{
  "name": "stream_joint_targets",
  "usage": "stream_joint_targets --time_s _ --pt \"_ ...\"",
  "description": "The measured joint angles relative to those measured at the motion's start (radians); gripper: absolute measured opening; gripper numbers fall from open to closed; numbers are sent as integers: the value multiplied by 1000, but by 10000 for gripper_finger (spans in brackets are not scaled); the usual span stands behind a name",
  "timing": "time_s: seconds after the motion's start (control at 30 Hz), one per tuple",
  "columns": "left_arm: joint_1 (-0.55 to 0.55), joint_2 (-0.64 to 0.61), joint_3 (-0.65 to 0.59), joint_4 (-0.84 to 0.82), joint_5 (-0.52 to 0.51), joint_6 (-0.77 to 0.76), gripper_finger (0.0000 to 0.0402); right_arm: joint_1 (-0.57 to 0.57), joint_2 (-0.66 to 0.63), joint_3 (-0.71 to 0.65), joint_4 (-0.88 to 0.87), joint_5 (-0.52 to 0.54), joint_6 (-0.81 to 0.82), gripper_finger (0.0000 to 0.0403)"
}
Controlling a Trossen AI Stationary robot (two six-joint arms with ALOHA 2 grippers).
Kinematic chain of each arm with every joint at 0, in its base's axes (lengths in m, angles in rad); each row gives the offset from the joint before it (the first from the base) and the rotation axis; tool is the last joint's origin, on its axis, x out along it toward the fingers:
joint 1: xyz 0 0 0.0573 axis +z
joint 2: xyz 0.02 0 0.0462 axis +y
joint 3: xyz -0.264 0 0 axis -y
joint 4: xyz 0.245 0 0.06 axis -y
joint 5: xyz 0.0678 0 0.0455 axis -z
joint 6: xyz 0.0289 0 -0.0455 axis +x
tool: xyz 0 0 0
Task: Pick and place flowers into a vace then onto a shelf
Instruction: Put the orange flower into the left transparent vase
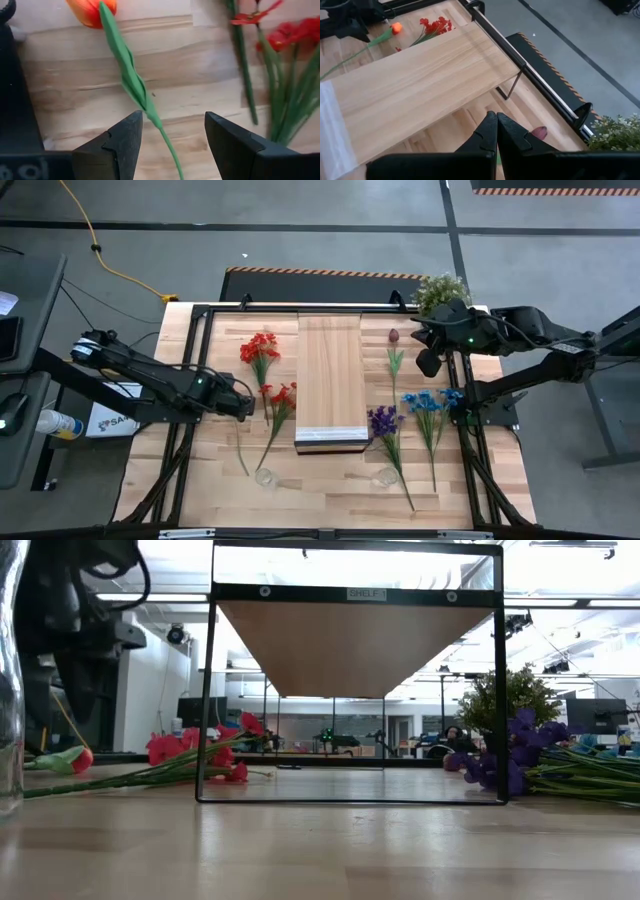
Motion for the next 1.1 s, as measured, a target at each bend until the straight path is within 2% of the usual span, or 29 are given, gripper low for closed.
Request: stream_joint_targets --time_s 0.3,0.63,1.1 --pt "0 0 -21 30 -5 -4 250 0 0 0 25 1 5 0" --pt "0 0 -27 -10 -35 -39 250 0 0 0 34 1 5 0" --pt "0 0 -182 190 -62 -129 250 0 0 0 38 -31 5 0"
